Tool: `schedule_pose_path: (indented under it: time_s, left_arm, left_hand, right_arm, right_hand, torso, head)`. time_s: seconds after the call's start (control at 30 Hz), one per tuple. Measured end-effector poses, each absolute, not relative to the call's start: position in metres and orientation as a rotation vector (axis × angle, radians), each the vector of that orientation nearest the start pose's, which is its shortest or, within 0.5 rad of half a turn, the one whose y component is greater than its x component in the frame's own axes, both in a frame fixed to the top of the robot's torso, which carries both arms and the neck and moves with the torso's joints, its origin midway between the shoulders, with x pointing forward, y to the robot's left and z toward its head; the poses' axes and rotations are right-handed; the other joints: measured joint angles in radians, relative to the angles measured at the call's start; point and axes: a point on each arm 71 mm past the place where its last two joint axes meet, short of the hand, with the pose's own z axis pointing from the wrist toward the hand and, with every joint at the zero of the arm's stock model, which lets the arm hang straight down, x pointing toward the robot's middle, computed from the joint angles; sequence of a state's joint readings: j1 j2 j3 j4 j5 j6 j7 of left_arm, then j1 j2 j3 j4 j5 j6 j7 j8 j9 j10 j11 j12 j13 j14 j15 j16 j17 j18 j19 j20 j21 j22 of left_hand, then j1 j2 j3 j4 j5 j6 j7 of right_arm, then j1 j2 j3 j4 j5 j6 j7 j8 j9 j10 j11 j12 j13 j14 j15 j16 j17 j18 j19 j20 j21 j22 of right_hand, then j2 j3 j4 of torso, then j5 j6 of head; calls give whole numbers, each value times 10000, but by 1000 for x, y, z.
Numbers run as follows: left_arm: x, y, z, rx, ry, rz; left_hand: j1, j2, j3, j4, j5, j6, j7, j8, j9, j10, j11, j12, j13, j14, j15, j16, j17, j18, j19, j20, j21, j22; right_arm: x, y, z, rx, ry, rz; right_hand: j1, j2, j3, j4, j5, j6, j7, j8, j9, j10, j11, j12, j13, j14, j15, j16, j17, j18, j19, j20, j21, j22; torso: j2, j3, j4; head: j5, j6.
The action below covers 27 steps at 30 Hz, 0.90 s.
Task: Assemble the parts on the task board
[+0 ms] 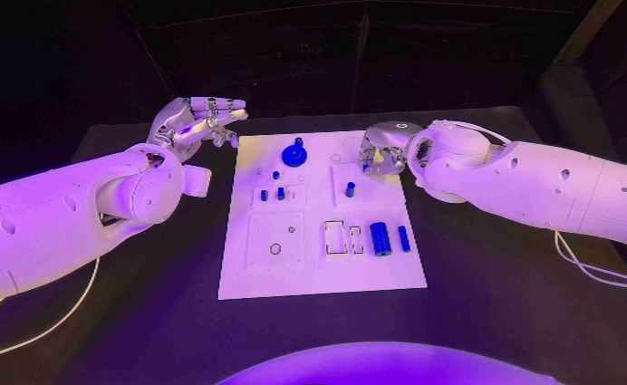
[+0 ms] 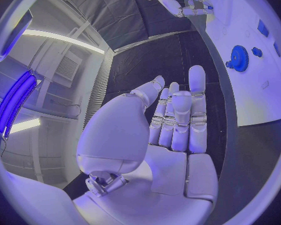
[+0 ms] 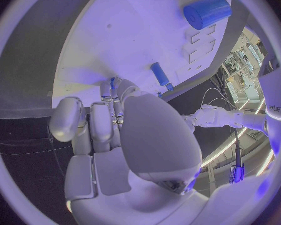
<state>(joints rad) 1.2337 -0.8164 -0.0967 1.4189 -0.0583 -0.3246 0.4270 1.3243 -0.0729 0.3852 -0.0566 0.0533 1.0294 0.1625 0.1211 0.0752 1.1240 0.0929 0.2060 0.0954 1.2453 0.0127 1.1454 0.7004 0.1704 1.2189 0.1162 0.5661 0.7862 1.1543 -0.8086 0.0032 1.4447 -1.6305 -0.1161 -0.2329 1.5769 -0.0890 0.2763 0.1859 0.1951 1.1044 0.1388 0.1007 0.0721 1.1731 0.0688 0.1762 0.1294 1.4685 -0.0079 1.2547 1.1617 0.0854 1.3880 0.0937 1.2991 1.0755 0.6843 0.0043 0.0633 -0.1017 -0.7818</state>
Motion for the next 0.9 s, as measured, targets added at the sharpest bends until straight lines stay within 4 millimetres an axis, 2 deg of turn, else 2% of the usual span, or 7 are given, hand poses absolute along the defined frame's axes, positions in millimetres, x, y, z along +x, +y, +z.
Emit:
schedule_pose_path:
  time_s: [0.2,0.3,0.9]
  left_arm:
    - [508,229,-185,-10284,13968,-14467]
    - [508,229,-185,-10286,13967,-14467]
    - [508,229,-185,-10301,13970,-14453]
  left_hand:
    - [0,0,0,0,0,0,0,37,0,0,0,43,8,0,0,0,-24,0,0,0,-45,-12]
    - [0,0,0,0,0,0,0,37,0,0,0,43,8,0,0,0,-24,-1,0,0,-45,-12]
    - [39,39,0,0,0,-1,0,37,-1,-1,0,42,6,-36,-36,-39,-41,-2,0,0,-45,-23]
  right_arm:
    - [495,-208,-210,-2677,18098,3834]
    - [494,-207,-210,-2708,18022,3783]
    - [486,-208,-208,-2625,17488,3758]
  right_hand:
    - [-3,-3,237,-174,-34,263,-81,66,49,296,-116,41,-66,2,-69,0,-75,0,45,-45,13,92]
    - [-3,-4,327,-265,-35,299,-117,65,48,366,-117,40,-70,-34,-104,0,-75,0,60,-60,52,106]
    - [-60,-60,685,-511,-89,349,-99,62,32,456,-133,-22,-132,-33,-104,0,-126,0,80,-80,52,128]
  torso:
    - [-2,-1,0]
    - [-3,-1,0]
    - [-4,3,0]
  head:
    - [-2,-16]
    - [-4,-24]
    - [-33,-38]
